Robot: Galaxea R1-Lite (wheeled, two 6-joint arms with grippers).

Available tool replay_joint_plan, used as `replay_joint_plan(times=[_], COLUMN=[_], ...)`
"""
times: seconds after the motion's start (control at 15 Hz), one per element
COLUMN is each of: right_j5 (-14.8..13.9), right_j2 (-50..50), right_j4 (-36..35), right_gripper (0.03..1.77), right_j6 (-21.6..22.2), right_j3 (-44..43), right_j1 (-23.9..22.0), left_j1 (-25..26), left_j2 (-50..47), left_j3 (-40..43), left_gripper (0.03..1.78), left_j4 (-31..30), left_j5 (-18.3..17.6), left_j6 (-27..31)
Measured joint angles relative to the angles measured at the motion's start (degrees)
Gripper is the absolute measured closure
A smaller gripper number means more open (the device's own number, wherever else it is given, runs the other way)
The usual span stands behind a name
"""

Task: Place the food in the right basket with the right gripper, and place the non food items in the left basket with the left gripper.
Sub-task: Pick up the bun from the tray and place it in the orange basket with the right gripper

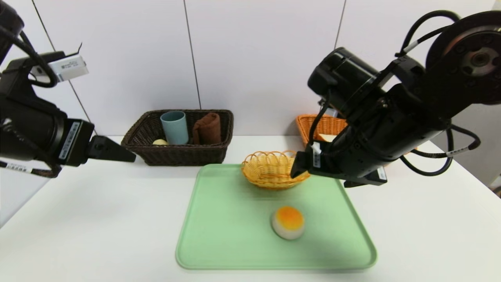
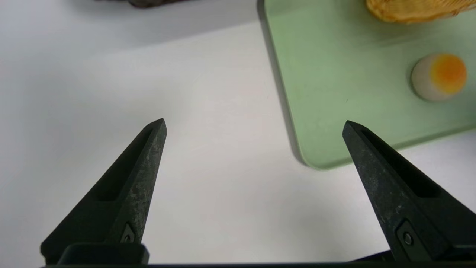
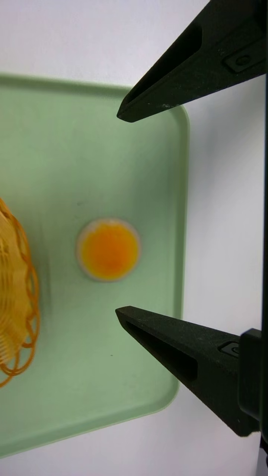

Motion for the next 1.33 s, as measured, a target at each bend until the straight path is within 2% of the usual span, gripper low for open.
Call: replay_joint_plan(times=[0.27, 0.47, 1.33], right_j5=[-0.1, -0.2, 1.0], right_j2=[3.7, 6.2, 15.0], right_j4=[1.8, 2.1, 2.0], right_gripper=[0.09, 0.09, 0.09], right_j6=[0.9, 0.8, 0.3], right_j3=[-0.1, -0.2, -0.5], right_j1=[3.8, 4.9, 5.1], left_j1=[-0.1, -0.1, -0.1], left_j2=[-8.1, -12.8, -14.9], left_j3=[11.8, 17.5, 19.5], left_gripper=[0.13, 0.12, 0.12], left_j4=[-0.1, -0.2, -0.3], left_j5=[-3.6, -4.8, -4.8], left_j6=[-0.3, -0.4, -0.7])
